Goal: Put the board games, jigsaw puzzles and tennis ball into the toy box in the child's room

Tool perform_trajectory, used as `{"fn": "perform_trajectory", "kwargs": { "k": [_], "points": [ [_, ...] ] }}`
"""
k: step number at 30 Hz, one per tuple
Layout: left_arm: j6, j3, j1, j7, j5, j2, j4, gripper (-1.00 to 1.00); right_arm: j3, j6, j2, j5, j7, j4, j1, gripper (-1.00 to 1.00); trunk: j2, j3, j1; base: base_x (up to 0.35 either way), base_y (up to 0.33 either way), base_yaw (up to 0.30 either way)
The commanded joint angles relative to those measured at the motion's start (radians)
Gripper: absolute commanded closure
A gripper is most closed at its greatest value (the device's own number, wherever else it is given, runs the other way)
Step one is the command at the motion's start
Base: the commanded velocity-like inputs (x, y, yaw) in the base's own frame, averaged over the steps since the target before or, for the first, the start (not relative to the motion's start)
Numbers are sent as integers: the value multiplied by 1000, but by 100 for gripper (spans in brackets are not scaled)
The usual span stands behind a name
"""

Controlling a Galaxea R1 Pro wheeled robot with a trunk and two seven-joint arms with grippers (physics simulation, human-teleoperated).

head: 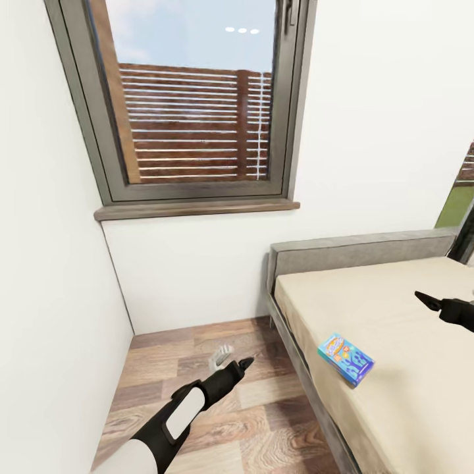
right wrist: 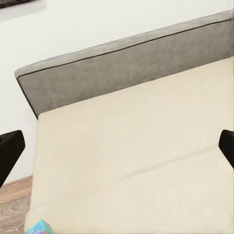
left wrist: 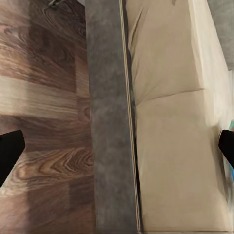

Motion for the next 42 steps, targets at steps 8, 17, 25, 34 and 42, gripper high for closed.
{"fn": "perform_trajectory", "kwargs": {
  "k": [8, 17, 25, 34, 42],
  "points": [
    [-1, -1, -1, -4, 9, 1, 4, -100, -2, 9, 3, -6, 2, -13, 3, -100, 0, -1, 0, 0, 0, -286],
    [-13, 0, -1, -4, 12, 4, 4, -100, -2, 7, 3, -7, 3, -32, 19, -100, 0, -1, 0, 0, 0, -266],
    [-45, 0, 1, -5, 13, 7, 3, -100, -2, 5, 3, -8, 4, -40, 30, -100, 0, -1, 0, 0, 0, -78],
    [-55, -1, 2, -5, 12, 8, 2, -100, -2, 3, 3, -8, 6, -42, 33, -100, 0, -1, 0, 0, 114, -13],
    [-53, -1, 2, -4, 13, 8, 1, -100, -3, 0, 2, -9, 7, -41, 34, -100, 0, -1, 0, 1, 47, -1]
  ]
}}
